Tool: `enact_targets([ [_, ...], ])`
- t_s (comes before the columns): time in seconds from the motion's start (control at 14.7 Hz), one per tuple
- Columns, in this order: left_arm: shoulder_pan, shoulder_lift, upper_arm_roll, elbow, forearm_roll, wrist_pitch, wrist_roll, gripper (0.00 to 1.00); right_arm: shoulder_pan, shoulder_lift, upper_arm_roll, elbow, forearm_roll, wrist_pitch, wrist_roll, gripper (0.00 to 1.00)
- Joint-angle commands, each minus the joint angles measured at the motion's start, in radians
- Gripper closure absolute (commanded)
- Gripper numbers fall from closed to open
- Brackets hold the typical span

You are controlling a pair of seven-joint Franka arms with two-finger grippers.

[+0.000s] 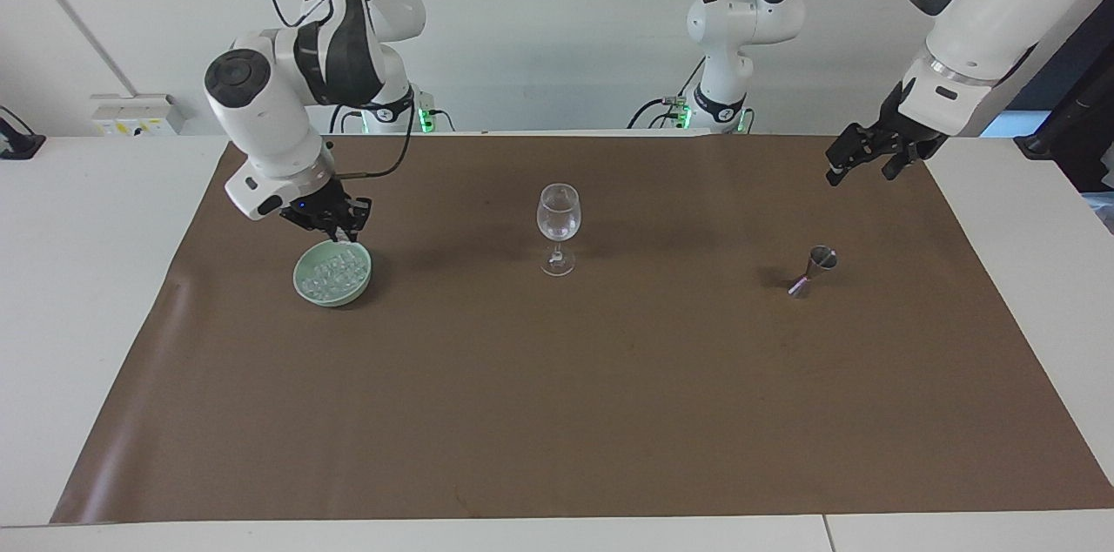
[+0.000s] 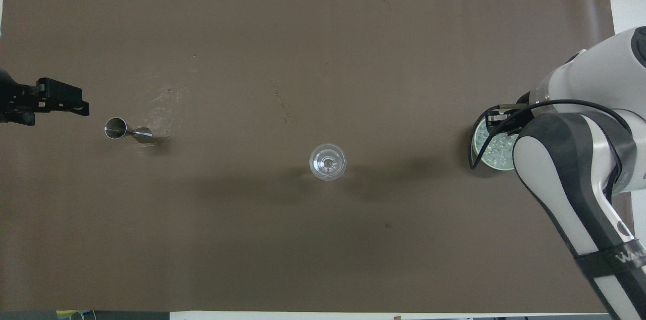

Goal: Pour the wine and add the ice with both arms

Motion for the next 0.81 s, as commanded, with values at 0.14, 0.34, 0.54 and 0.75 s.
enact_targets([
  [0.14,-0.03,0.042,0.024,0.136,0.017,-0.153,0.079,0.0,0.176,0.035,0.006,0.248,0.058,-0.154,0.241,0.76],
  [0.34,-0.03,0.017,0.018,0.09,0.02,-0.165,0.09,0.0,0.294,0.071,0.006,0.33,0.05,-0.145,0.382,0.76],
  [0.54,-0.029,0.014,0.01,0.084,0.048,-0.164,0.088,0.0,0.38,0.143,0.007,0.413,0.037,-0.147,0.503,0.76],
  [0.75,-0.03,0.01,0.008,0.065,0.063,-0.127,0.088,0.0,0.441,0.245,0.007,0.506,0.016,-0.132,0.612,0.76],
])
